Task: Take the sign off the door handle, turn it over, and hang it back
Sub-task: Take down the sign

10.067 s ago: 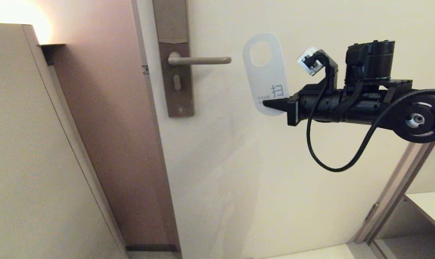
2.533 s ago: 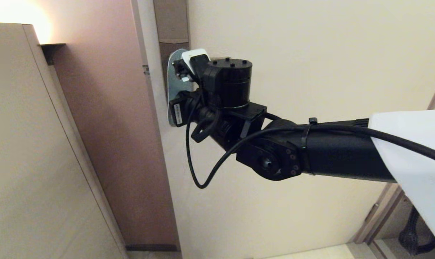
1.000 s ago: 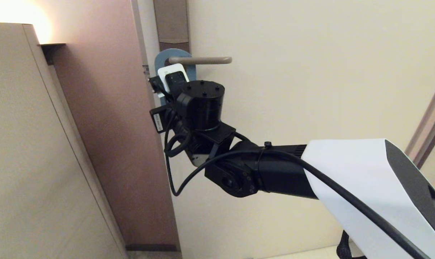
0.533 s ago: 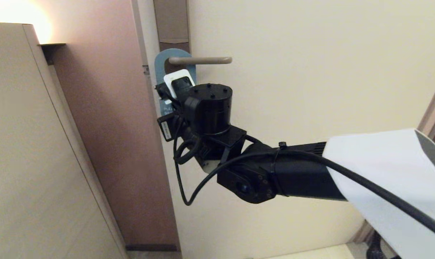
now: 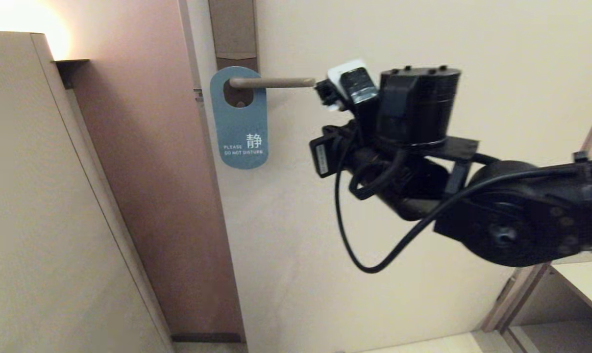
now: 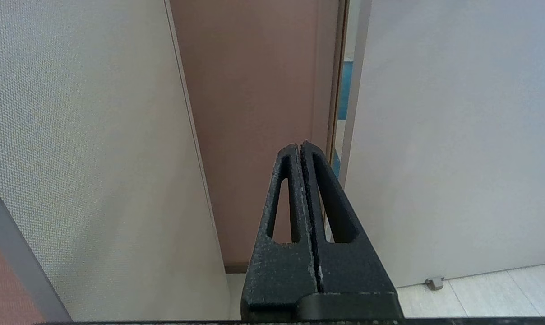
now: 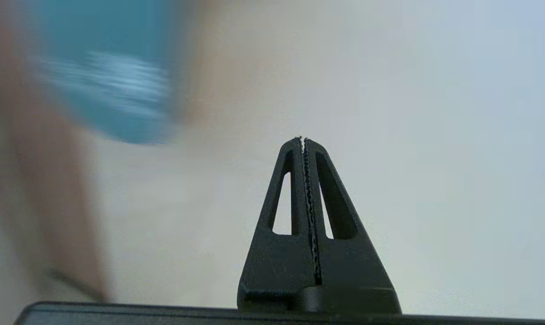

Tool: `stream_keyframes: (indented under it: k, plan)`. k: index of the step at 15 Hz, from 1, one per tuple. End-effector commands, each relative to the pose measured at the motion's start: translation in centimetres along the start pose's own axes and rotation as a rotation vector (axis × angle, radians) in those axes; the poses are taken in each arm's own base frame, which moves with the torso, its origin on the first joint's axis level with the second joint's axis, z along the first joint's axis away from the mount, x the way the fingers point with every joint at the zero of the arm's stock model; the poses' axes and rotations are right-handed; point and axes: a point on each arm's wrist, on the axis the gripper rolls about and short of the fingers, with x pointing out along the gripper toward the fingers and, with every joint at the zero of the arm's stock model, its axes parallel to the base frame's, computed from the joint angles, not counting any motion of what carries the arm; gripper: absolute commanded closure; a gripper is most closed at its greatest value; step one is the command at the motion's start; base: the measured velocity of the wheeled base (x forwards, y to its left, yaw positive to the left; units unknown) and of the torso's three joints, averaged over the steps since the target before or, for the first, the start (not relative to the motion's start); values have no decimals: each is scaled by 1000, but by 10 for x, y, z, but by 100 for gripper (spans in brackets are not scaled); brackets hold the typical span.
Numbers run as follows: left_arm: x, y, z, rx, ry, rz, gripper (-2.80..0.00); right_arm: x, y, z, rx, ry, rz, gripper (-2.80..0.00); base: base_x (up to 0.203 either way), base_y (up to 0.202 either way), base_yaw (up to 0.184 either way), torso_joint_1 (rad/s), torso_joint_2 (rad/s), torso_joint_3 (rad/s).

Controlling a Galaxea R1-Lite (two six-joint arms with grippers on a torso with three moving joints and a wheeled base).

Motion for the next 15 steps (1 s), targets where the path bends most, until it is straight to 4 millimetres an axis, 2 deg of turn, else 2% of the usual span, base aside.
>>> stream_keyframes:
  k: [1,4,5,6,8,11,13,15]
  plan:
    - [0,0,0,-1,0,0,0,-36,-56,24,31,-35,-111,0,0,0,0,0,0,0]
    - [0,0,0,-1,0,0,0,-79,-148,15,29,44,-372,0,0,0,0,0,0,0]
    - [0,0,0,-1,0,0,0,-98,-172,7,31,72,-456,0,0,0,0,0,0,0]
    - [0,0,0,-1,1,0,0,-120,-187,-4,32,95,-509,0,0,0,0,0,0,0]
    - [0,0,0,-1,0,0,0,-160,-195,-34,27,154,-554,0,0,0,0,0,0,0]
    - [0,0,0,-1,0,0,0,-214,-183,-82,20,208,-543,0,0,0,0,0,0,0]
    - [0,0,0,-1,-1,0,0,-241,-175,-106,22,208,-539,0,0,0,0,0,0,0]
    - [0,0,0,-1,0,0,0,-257,-169,-127,23,223,-539,0,0,0,0,0,0,0]
